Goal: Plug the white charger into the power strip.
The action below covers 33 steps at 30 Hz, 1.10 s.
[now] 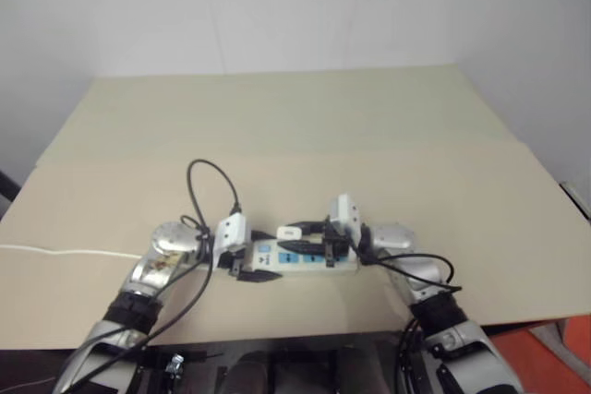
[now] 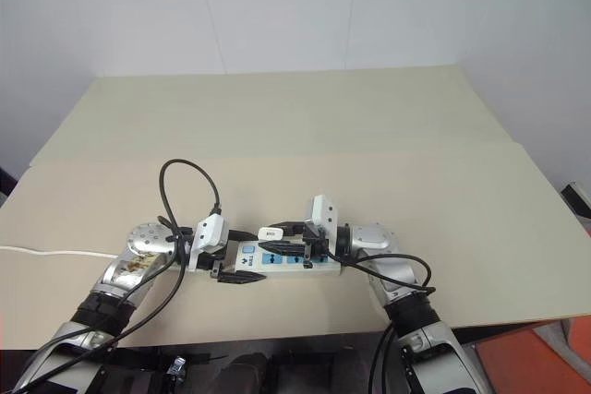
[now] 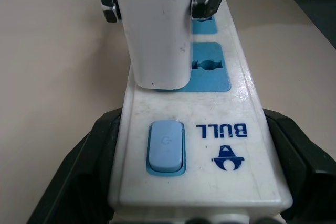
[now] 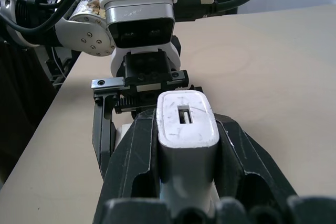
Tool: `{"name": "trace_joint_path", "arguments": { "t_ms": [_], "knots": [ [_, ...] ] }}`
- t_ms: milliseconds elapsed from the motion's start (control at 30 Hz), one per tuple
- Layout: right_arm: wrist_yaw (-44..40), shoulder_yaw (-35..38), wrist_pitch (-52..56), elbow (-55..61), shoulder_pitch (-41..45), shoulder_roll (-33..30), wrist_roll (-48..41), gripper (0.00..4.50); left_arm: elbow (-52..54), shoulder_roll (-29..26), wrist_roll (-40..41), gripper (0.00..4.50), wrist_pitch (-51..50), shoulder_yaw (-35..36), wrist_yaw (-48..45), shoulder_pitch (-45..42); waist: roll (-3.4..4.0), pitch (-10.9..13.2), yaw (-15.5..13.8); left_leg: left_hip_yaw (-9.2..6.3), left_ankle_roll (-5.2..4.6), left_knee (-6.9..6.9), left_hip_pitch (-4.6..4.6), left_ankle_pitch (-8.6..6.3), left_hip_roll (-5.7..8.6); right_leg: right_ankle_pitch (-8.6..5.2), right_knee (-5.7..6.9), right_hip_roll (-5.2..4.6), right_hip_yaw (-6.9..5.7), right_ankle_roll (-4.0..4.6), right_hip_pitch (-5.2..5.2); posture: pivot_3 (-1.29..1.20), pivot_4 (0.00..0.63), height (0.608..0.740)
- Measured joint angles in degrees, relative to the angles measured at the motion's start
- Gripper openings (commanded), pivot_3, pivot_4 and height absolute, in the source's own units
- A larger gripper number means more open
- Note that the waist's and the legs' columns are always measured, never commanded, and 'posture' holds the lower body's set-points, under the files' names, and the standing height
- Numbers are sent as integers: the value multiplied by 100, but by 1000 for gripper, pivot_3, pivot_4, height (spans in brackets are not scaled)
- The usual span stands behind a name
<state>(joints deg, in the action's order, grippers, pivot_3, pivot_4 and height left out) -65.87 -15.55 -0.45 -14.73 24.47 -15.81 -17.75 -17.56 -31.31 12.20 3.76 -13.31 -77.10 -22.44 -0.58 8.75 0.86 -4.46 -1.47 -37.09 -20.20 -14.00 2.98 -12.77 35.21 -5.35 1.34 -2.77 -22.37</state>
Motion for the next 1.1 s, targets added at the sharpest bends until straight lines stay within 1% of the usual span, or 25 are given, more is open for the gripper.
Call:
{"name": "trace_joint_path", "arguments": {
  "t_ms": [333, 600, 667, 700, 733, 800, 867, 1033, 1067, 1100],
  "knots": [
    [-20, -407, -15, -164, 409, -174, 187, 1137, -38, -59, 12, 3312, 13, 2, 12, 0, -1, -2, 14, -2, 0, 1, 5, 0, -4, 0, -1, 5, 0, 0, 2, 0, 150, 740],
    [-17, -476, -14, -215, 478, -173, 242, 1137, -45, -81, 11, 3312, 9, 6, 65, 20, 0, -15, 33, -3, 0, 2, 12, 0, -12, -1, -1, 10, 1, -1, 7, 0, 150, 740],
    [-21, -477, -13, -216, 476, -175, 242, 1861, -38, -82, 11, 3312, 8, 5, 70, 27, 0, -19, 34, -3, 0, 2, 12, 0, -12, -1, -2, 10, 1, -1, 7, 0, 150, 740],
    [-17, -498, 3, -234, 471, -212, 334, 2067, -26, -82, 12, 3312, 5, 6, 71, 30, -1, -19, 33, -3, 0, 3, 11, 0, -12, -1, -2, 10, 1, -1, 7, 0, 150, 740],
    [-17, -519, 47, -271, 461, -259, 348, 2366, -3, -82, 13, 3312, 2, 3, 84, 41, -4, -21, 28, -3, 0, 3, 9, 0, -12, -1, -4, 10, 0, 0, 6, 0, 150, 740],
    [-38, -515, 109, -261, 477, -307, 350, 3085, 12, -83, 10, 3312, -18, 2, 91, 46, -16, -28, 27, -3, 0, 5, 9, 0, -12, -1, -9, 11, 0, 0, 7, 0, 150, 740],
    [-36, -515, 110, -229, 465, -356, 351, 3671, 36, -83, 8, 3312, -43, 2, 104, 55, -26, -34, 25, -3, 0, 5, 9, 0, -12, -1, -10, 9, 0, 0, 7, 0, 150, 740],
    [-27, -395, 109, -156, 445, -559, 351, 3671, 71, -82, 9, 3312, -79, 2, 118, 62, -29, -35, 24, -3, 1, 5, 5, 0, -12, -1, -13, 7, 0, 0, 5, 0, 150, 740],
    [-19, -368, 109, -142, 453, -610, 354, 3708, 103, -82, 23, 4031, -155, 2, 125, 64, -29, -35, 22, -3, 1, 5, 4, 0, -12, -1, -13, 6, 0, 0, 6, 0, 150, 740],
    [-16, -350, 109, -103, 442, -665, 358, 3708, 125, -97, 33, 4253, -314, 14, 148, 67, -30, -35, 17, -3, 1, 5, 3, 0, -12, -1, -12, 6, 0, -1, 6, 0, 150, 740]
  ]
}}
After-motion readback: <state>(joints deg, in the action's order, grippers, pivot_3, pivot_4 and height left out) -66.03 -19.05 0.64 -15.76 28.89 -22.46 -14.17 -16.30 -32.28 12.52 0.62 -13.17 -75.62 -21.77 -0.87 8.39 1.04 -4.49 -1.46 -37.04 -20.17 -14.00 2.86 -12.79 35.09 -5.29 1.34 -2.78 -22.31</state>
